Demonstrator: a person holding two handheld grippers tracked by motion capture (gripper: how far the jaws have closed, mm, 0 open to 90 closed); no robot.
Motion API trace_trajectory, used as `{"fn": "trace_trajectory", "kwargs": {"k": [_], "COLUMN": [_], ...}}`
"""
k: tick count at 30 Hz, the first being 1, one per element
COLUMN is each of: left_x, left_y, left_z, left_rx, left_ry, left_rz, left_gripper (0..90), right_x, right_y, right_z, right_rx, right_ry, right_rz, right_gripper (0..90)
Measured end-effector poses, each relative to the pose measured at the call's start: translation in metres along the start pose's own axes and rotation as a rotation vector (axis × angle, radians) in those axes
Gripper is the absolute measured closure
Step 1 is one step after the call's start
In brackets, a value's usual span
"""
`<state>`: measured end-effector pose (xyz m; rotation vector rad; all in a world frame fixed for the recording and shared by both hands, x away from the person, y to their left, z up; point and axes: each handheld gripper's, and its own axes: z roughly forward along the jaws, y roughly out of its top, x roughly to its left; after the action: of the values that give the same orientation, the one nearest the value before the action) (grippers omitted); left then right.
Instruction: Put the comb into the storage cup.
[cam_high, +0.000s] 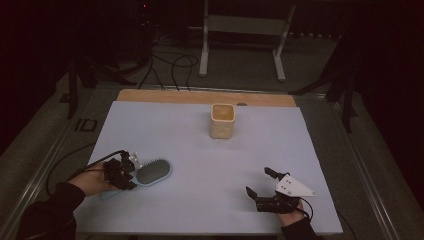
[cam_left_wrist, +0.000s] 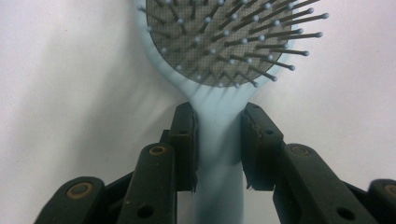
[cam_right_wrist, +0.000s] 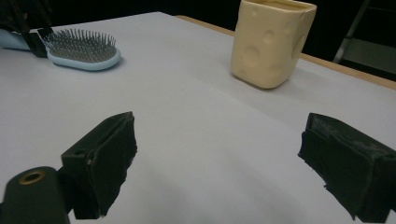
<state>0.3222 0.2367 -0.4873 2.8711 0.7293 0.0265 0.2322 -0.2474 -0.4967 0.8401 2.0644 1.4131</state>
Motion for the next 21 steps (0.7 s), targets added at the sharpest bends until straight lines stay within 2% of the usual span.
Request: {"fn": "trace_trajectory", "kwargs": {"k": [7,9,11,17,21], "left_x": [0.000,0.001,0.000,-0.002,-0.003], "left_y": [-0.002,-0.004,-0.003,0.004,0.008], "left_z": [-0.001,-0.002,-0.003,-0.012,-0.021], "left_rx": [-0.025,-0.065,-0.093,-0.189,-0.250], "left_ry": [-0.003,-0.039,-0.056,-0.063,-0.054], "left_rz": [-0.002,-0.015,-0.013,-0.018,-0.022], "left_gripper": [70.0,70.1,70.1,70.1,70.1], "right_x": [0.000,0.000,-0.001,-0.001,-0.001], "right_y": [0.000,0.000,0.000,0.000,0.000], "right_z": [0.000,0.000,0.001,0.001,0.000], "right_rx": [0.002,0.003,0.001,0.001,-0.001], "right_ry": [0.001,0.000,0.001,0.001,-0.001], "right_rz": [0.003,0.005,0.007,0.007,0.008], "right_gripper": [10.2,10.2,10.2,10.2,10.2]}}
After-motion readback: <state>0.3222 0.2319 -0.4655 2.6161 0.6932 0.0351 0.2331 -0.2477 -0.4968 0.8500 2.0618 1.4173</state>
